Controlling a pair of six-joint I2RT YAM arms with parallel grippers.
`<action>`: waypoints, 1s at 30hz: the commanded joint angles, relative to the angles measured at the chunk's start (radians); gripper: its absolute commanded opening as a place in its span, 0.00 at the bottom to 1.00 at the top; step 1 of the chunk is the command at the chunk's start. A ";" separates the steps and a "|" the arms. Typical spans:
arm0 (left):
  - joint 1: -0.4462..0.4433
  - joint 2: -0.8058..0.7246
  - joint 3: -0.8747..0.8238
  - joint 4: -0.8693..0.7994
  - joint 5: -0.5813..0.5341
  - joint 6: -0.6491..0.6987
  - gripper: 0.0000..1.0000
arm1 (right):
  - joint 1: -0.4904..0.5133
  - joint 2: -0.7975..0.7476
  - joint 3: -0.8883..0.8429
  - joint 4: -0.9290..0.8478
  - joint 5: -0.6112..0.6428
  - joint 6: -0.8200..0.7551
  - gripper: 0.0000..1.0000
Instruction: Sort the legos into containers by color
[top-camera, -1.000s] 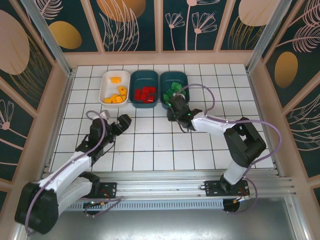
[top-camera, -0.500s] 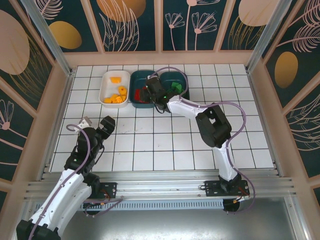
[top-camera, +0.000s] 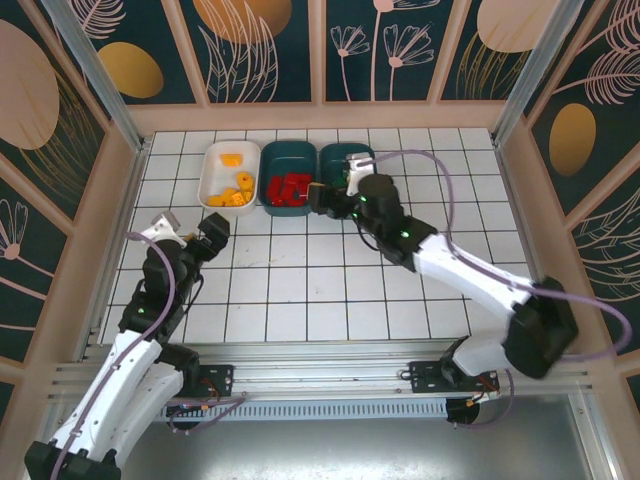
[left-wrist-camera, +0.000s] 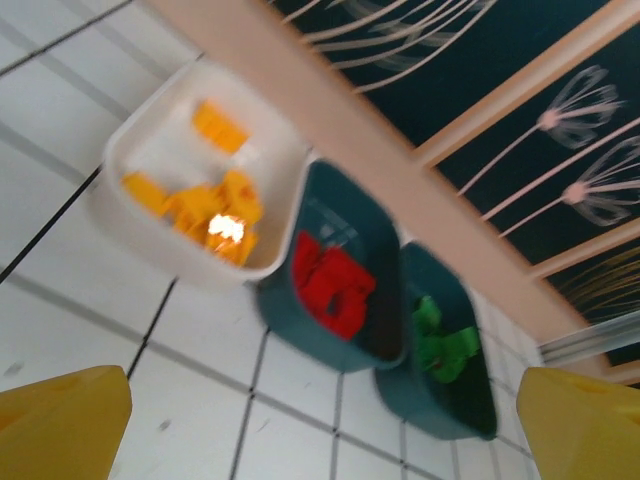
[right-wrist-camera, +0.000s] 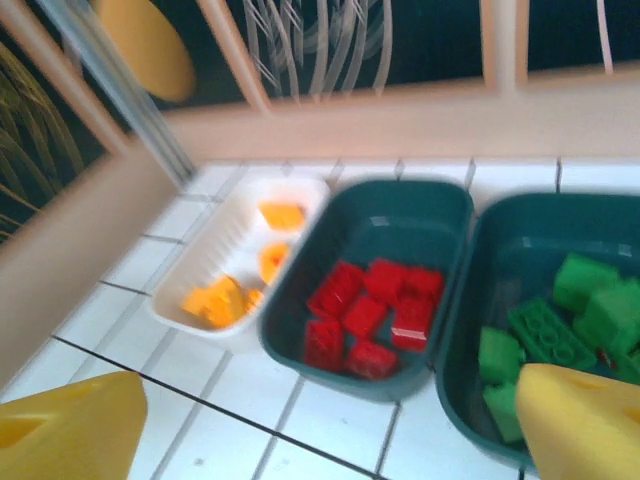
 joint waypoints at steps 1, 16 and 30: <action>0.004 -0.018 0.105 0.052 -0.001 0.095 0.99 | 0.056 -0.140 -0.068 0.103 0.027 -0.031 0.99; 0.003 -0.070 -0.124 0.305 -0.280 0.142 0.98 | 0.034 -0.333 -0.315 0.334 0.105 -0.189 0.99; -0.068 0.411 -0.144 0.821 -0.240 0.684 0.99 | -0.343 -0.455 -0.668 0.532 0.001 -0.286 0.99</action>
